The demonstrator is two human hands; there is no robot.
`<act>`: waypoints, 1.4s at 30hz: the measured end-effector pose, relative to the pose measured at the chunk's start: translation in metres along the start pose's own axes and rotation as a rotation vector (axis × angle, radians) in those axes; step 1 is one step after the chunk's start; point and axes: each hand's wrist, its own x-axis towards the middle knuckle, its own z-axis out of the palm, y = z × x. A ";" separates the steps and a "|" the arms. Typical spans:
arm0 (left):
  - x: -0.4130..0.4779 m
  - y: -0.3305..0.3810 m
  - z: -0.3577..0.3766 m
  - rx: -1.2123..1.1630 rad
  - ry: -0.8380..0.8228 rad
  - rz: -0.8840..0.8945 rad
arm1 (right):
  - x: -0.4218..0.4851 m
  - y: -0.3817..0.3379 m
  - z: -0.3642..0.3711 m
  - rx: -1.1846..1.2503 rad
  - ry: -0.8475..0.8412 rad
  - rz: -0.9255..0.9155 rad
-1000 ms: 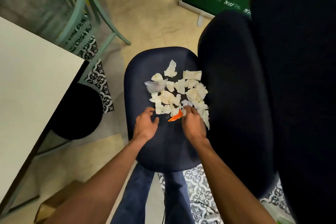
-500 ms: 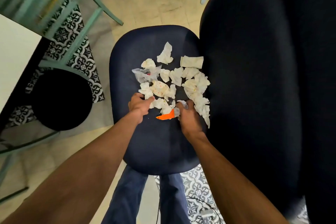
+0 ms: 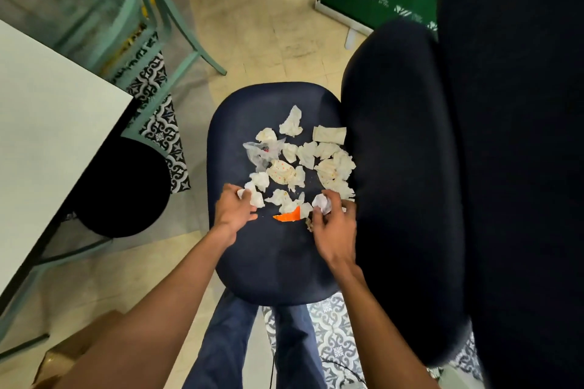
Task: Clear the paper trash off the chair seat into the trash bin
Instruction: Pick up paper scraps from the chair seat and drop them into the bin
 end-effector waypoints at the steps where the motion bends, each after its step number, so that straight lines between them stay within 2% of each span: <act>1: -0.012 0.002 -0.006 -0.009 0.004 0.027 | -0.008 -0.008 -0.007 0.032 0.001 -0.012; 7: -0.091 0.027 -0.056 -0.087 0.033 0.233 | -0.066 -0.074 -0.046 0.168 -0.026 -0.176; 14: -0.181 0.032 -0.125 -0.118 0.090 0.416 | -0.124 -0.142 -0.072 0.197 -0.021 -0.410; 19: -0.248 -0.002 -0.195 -0.212 0.191 0.403 | -0.189 -0.193 -0.077 0.151 -0.049 -0.603; 22: -0.273 -0.018 -0.215 -0.266 0.197 0.390 | -0.215 -0.206 -0.075 0.153 -0.067 -0.652; 25: -0.304 -0.053 -0.250 -0.327 0.243 0.410 | -0.262 -0.225 -0.062 0.151 -0.128 -0.725; 29: -0.339 -0.120 -0.295 -0.265 0.420 0.401 | -0.331 -0.244 -0.029 0.152 -0.228 -0.785; 32: -0.368 -0.181 -0.334 -0.284 0.543 0.345 | -0.391 -0.257 0.006 0.141 -0.329 -0.844; 42: -0.429 -0.334 -0.421 -0.362 0.778 0.166 | -0.515 -0.284 0.113 0.057 -0.607 -1.039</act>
